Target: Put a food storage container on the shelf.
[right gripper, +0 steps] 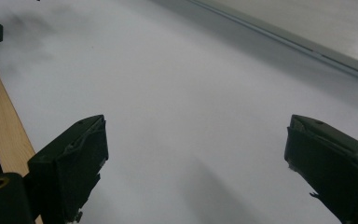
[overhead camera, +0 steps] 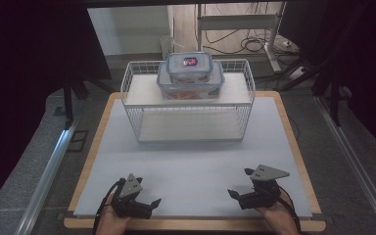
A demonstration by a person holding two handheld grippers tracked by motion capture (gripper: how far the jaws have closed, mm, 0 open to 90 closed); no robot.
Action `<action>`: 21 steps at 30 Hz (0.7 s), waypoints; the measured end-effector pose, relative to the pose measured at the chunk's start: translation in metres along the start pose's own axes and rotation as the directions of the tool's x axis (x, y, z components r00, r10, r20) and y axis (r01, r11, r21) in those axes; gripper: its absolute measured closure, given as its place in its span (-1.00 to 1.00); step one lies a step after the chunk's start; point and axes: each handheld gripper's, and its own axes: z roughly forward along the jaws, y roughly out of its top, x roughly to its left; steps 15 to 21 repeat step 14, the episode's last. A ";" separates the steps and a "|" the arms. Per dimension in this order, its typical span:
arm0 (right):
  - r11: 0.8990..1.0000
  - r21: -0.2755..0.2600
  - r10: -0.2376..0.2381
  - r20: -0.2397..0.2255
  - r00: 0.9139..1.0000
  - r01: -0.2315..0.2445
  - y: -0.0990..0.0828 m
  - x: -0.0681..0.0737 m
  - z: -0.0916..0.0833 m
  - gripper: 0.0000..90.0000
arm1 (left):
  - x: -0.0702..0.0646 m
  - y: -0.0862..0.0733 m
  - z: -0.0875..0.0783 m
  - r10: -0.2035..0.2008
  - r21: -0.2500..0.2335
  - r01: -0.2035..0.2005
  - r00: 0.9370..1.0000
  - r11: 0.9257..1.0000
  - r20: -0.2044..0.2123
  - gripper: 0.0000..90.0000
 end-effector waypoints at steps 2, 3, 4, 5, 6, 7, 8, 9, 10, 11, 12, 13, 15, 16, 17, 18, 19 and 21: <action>1.000 0.011 0.003 -0.004 1.000 -0.003 -0.002 0.000 0.001 -0.87 | -0.001 -0.001 0.004 0.012 0.033 -0.011 1.000 0.999 -0.010 -0.93; 1.000 0.019 0.007 -0.006 1.000 -0.007 -0.004 -0.001 0.001 -0.87 | -0.001 -0.002 0.007 0.015 0.060 -0.013 1.000 0.998 -0.019 -0.93; 1.000 0.019 0.007 -0.006 1.000 -0.007 -0.004 -0.001 0.001 -0.87 | -0.001 -0.002 0.007 0.015 0.060 -0.013 1.000 0.998 -0.019 -0.93; 0.999 0.029 0.015 -0.011 1.000 -0.015 -0.006 -0.002 0.003 -0.87 | -0.001 -0.002 0.008 0.016 0.074 -0.014 1.000 0.997 -0.023 -0.93; 0.999 0.029 0.015 -0.011 1.000 -0.015 -0.006 -0.002 0.003 -0.87 | -0.001 -0.003 0.008 0.016 0.077 -0.014 1.000 0.997 -0.026 -0.93; 0.999 0.036 0.017 -0.012 1.000 -0.016 -0.006 -0.002 0.004 -0.87 | -0.001 -0.003 0.008 0.016 0.079 -0.014 0.999 0.997 -0.029 -0.93; 0.999 0.047 0.017 -0.015 1.000 -0.016 -0.007 -0.004 0.006 -0.86 | 0.000 -0.003 0.008 0.017 0.078 -0.014 0.999 0.997 -0.029 -0.93; 0.999 0.047 0.017 -0.015 1.000 -0.016 -0.007 -0.004 0.006 -0.86 | 0.000 -0.003 0.008 0.016 0.078 -0.014 0.999 0.997 -0.028 -0.93; 0.999 0.051 0.019 -0.015 1.000 -0.018 -0.008 -0.004 0.006 -0.86 | 0.000 -0.003 0.008 0.015 0.078 -0.013 0.999 0.997 -0.028 -0.93; 0.998 0.054 0.021 -0.015 1.000 -0.020 -0.008 -0.005 0.007 -0.86 | 0.000 -0.003 0.008 0.017 0.078 -0.014 0.999 0.997 -0.029 -0.93; 0.998 0.058 0.023 -0.016 1.000 -0.022 -0.008 -0.005 0.007 -0.86 | 0.000 -0.002 0.008 0.019 0.078 -0.016 0.999 0.997 -0.029 -0.93; 0.998 0.059 0.024 -0.014 1.000 -0.023 -0.008 -0.006 0.007 -0.86 | 0.000 -0.002 0.008 0.017 0.078 -0.015 0.999 0.997 -0.029 -0.93; 0.998 0.060 0.024 -0.013 1.000 -0.023 -0.008 -0.006 0.007 -0.86 | -0.001 -0.002 0.008 0.018 0.078 -0.016 0.999 0.997 -0.029 -0.93; 0.998 0.060 0.024 -0.013 1.000 -0.023 -0.008 -0.006 0.007 -0.86 | -0.001 -0.002 0.008 0.018 0.078 -0.016 0.999 0.997 -0.029 -0.93; 0.998 0.060 0.024 -0.013 1.000 -0.023 -0.008 -0.006 0.007 -0.86 | -0.001 -0.002 0.008 0.018 0.078 -0.016 0.999 0.997 -0.029 -0.93; 0.998 0.060 0.024 -0.013 1.000 -0.023 -0.008 -0.006 0.007 -0.86 | -0.001 -0.002 0.008 0.018 0.078 -0.016 0.999 0.997 -0.029 -0.93; 0.998 0.060 0.024 -0.013 1.000 -0.023 -0.008 -0.006 0.007 -0.86 | -0.001 -0.002 0.008 0.018 0.078 -0.016 0.999 0.997 -0.029 -0.93; 0.998 0.060 0.024 -0.013 1.000 -0.023 -0.008 -0.006 0.007 -0.86 | -0.001 -0.002 0.008 0.018 0.078 -0.016 0.999 0.997 -0.029 -0.93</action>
